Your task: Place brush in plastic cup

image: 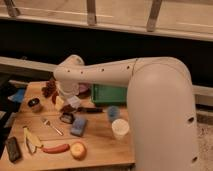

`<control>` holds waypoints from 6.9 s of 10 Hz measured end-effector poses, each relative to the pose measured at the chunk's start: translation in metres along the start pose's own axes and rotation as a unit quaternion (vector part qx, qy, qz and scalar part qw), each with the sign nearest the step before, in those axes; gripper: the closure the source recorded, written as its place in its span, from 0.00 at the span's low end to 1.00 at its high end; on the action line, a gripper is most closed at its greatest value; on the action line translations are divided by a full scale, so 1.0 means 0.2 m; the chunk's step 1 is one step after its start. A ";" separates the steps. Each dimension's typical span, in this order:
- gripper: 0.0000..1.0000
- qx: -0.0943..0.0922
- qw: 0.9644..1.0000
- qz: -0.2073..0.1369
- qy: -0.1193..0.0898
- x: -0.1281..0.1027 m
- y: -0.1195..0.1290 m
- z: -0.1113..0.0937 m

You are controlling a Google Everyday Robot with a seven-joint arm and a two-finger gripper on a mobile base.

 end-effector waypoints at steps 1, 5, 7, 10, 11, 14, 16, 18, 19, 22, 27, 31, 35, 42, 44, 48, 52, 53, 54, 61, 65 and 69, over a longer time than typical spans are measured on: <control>0.20 -0.005 1.000 0.004 0.005 0.02 0.00 0.04; 0.20 -0.016 0.999 0.021 0.046 0.13 -0.01 0.21; 0.20 -0.023 0.997 0.036 0.060 0.17 -0.06 0.28; 0.20 -0.024 0.996 0.040 0.078 0.19 -0.16 0.40; 0.20 -0.021 0.996 0.043 0.081 0.20 -0.22 0.41; 0.20 -0.027 0.995 0.042 0.082 0.19 -0.21 0.43; 0.20 -0.031 0.995 0.039 0.085 0.20 -0.18 0.46; 0.20 -0.032 0.995 0.040 0.088 0.22 -0.17 0.47; 0.20 -0.034 0.995 0.042 0.088 0.24 -0.17 0.47; 0.20 -0.045 0.995 0.039 0.085 0.23 -0.13 0.49; 0.20 -0.067 0.995 0.016 0.076 0.17 -0.01 0.52; 0.20 -0.090 0.994 0.002 0.062 0.16 0.03 0.62; 0.38 -0.093 0.994 -0.004 0.059 0.15 0.04 0.65; 1.00 -0.092 0.994 -0.004 0.060 0.16 0.03 0.63; 1.00 -0.093 0.994 -0.006 0.061 0.15 0.04 0.64; 1.00 -0.083 0.996 -0.008 0.034 0.09 0.04 0.56; 1.00 -0.051 0.999 -0.002 0.009 0.08 -0.07 0.28; 1.00 -0.035 0.999 0.005 0.004 0.10 -0.10 0.19; 1.00 -0.023 1.000 0.012 -0.001 0.12 -0.13 0.15; 1.00 0.066 0.996 0.060 -0.019 0.13 -0.36 -0.13; 1.00 0.111 0.990 0.083 -0.011 0.11 -0.57 -0.26; 1.00 0.148 0.983 0.108 0.003 0.15 -0.74 -0.35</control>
